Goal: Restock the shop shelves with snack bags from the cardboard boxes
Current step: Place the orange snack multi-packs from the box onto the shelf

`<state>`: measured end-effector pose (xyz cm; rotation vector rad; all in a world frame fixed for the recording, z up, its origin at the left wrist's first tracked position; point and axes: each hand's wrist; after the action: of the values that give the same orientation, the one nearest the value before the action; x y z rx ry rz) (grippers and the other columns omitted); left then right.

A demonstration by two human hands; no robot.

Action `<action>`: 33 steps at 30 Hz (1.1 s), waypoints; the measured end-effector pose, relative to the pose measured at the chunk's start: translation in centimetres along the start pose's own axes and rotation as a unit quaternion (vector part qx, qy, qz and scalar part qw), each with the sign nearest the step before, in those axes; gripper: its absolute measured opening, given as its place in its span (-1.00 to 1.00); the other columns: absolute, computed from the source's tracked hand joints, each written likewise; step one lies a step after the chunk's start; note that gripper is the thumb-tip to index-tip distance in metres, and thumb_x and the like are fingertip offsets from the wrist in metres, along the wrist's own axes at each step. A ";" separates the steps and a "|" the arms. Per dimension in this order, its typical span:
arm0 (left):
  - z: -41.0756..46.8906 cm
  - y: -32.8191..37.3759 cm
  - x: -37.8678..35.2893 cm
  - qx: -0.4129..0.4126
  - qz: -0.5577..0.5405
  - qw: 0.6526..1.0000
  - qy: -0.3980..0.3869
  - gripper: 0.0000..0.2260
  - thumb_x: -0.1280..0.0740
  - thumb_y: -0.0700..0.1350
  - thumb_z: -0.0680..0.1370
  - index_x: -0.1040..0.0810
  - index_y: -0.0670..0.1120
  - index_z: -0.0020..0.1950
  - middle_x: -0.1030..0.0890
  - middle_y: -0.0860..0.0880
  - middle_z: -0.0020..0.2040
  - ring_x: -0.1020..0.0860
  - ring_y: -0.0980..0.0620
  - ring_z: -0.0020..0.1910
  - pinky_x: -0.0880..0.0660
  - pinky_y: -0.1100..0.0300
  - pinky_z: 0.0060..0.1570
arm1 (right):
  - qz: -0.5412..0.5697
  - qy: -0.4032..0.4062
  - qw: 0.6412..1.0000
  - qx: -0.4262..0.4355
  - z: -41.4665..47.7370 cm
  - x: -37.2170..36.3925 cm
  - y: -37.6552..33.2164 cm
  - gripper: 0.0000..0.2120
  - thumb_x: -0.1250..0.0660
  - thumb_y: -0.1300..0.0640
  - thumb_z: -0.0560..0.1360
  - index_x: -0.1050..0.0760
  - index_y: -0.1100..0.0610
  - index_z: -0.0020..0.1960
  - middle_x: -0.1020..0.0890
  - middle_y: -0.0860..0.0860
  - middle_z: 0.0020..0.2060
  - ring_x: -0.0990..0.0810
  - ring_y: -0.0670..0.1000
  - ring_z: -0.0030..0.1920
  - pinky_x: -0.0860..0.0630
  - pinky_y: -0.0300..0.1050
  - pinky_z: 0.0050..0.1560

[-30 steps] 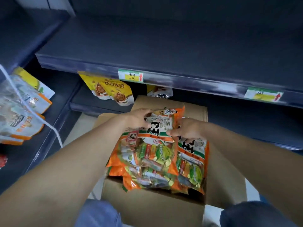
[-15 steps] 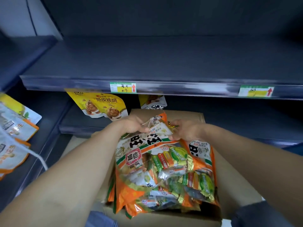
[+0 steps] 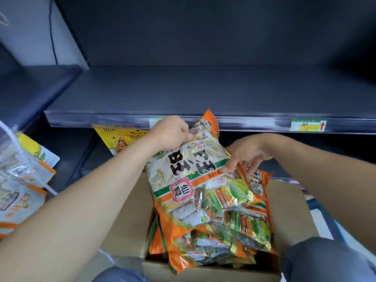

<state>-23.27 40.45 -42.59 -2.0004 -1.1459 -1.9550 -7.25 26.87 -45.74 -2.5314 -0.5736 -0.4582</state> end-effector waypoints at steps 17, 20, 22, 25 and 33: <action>4.3 6.0 9.0 0.086 -0.256 0.913 0.305 -0.63 -0.28 -0.10 0.54 -0.26 -0.10 -0.43 -0.30 0.01 -0.45 -0.27 0.03 -0.47 -0.16 0.17 -0.47 | 0.425 0.365 0.816 0.142 -8.0 7.9 -2.0 -0.58 -0.40 -0.31 0.35 -0.53 0.04 -0.08 -0.67 -0.06 -0.27 -0.62 -0.08 -0.34 -0.50 -0.24 -0.34; 5.9 8.2 8.7 0.072 -0.292 0.899 0.318 -0.60 -0.28 -0.09 0.55 -0.24 -0.11 -0.44 -0.29 0.01 -0.46 -0.25 0.04 -0.47 -0.17 0.18 -0.46 | 0.376 0.338 0.849 0.150 -8.1 9.4 -0.5 -0.68 -0.41 -0.23 0.38 -0.53 0.00 -0.07 -0.68 -0.07 -0.19 -0.62 -0.03 -0.17 -0.47 -0.13 -0.14; 7.4 9.7 8.1 0.048 -0.322 0.890 0.320 -0.63 -0.28 -0.08 0.56 -0.30 -0.13 -0.41 -0.30 0.01 -0.45 -0.27 0.04 -0.46 -0.21 0.18 -0.41 | 0.355 0.336 0.858 0.162 -8.3 11.1 0.6 -0.75 -0.44 -0.13 0.41 -0.56 -0.02 -0.01 -0.70 -0.06 -0.07 -0.64 0.01 -0.02 -0.49 -0.05 0.06; 9.5 12.6 7.0 -0.007 -0.366 0.881 0.301 -0.72 -0.26 -0.12 0.58 -0.41 -0.16 -0.32 -0.34 0.02 -0.43 -0.29 0.09 -0.43 -0.25 0.20 -0.38 | 0.350 0.377 0.839 0.175 -9.1 14.1 2.6 -0.81 -0.44 0.03 0.45 -0.56 0.00 0.05 -0.68 -0.06 -0.03 -0.63 -0.02 -0.05 -0.49 -0.13 -0.11; 16.2 19.0 2.8 -0.057 -0.406 0.891 0.196 -0.76 -0.16 -0.21 0.61 -0.60 -0.08 0.13 -0.53 0.07 -0.01 -0.48 0.13 -0.14 -0.43 0.28 -0.20 | 0.374 0.496 0.767 0.163 -7.0 22.5 9.1 -0.61 -0.55 0.13 0.34 -0.54 0.11 0.13 -0.67 -0.01 -0.01 -0.64 -0.02 -0.11 -0.53 -0.18 -0.22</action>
<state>0.44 37.47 -34.85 -1.1043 -1.9719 -2.6571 14.89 22.88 -34.20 -1.6061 0.6810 -1.1113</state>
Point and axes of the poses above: each hand's wrist, its own z-axis towards the middle knuckle, its own x-axis out of the back of the hand, y = z × x
